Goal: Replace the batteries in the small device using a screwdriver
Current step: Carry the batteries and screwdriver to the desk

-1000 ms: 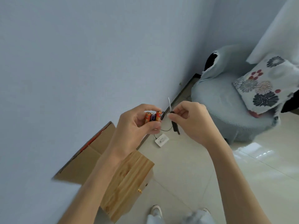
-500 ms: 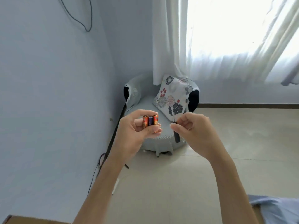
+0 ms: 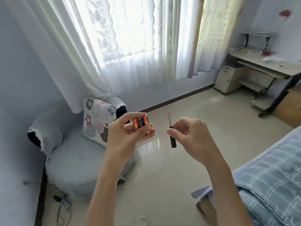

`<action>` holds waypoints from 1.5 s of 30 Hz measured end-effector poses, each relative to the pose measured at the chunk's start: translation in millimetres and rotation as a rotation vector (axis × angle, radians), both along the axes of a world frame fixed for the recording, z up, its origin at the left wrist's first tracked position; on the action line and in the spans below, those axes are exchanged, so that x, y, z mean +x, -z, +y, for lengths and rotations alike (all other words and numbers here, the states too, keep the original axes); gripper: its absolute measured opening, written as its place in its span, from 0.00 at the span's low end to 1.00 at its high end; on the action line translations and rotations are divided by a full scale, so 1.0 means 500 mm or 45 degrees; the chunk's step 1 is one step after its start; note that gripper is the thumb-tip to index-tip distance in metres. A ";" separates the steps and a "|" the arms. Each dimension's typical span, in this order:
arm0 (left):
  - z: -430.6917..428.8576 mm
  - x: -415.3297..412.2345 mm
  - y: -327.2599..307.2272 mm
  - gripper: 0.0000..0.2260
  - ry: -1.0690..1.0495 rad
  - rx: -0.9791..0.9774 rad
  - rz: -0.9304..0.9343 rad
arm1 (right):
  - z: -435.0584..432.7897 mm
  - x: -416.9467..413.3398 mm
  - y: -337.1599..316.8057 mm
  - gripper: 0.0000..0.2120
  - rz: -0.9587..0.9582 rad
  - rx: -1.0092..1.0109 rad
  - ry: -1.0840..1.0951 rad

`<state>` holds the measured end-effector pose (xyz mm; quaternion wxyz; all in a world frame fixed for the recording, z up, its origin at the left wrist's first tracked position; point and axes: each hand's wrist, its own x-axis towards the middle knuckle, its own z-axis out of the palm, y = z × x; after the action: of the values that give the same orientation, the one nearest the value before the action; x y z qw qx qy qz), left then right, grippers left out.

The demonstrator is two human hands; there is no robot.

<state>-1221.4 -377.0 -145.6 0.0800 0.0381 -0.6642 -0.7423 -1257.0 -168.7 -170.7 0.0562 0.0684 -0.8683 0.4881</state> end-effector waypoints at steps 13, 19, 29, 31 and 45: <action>0.093 -0.535 -0.024 0.14 0.396 0.015 0.101 | 0.092 -0.387 -0.038 0.07 0.014 -0.159 0.414; 0.152 -0.723 -0.020 0.13 0.530 0.001 0.079 | 0.128 -0.519 -0.028 0.06 0.021 -0.267 0.556; 0.350 -0.998 0.037 0.14 0.748 0.002 -0.045 | 0.308 -0.735 0.030 0.05 0.050 -0.349 0.733; 0.406 -1.067 0.040 0.14 0.757 -0.020 -0.032 | 0.362 -0.797 0.037 0.05 0.058 -0.359 0.734; 0.819 -1.484 0.017 0.13 0.907 -0.058 0.014 | 0.757 -1.151 0.010 0.04 0.110 -0.396 0.867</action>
<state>-1963.6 32.5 -154.2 -0.1795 -0.2019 -0.6518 -0.7087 -1832.3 209.8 -175.8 0.2616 -0.2130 -0.7537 0.5641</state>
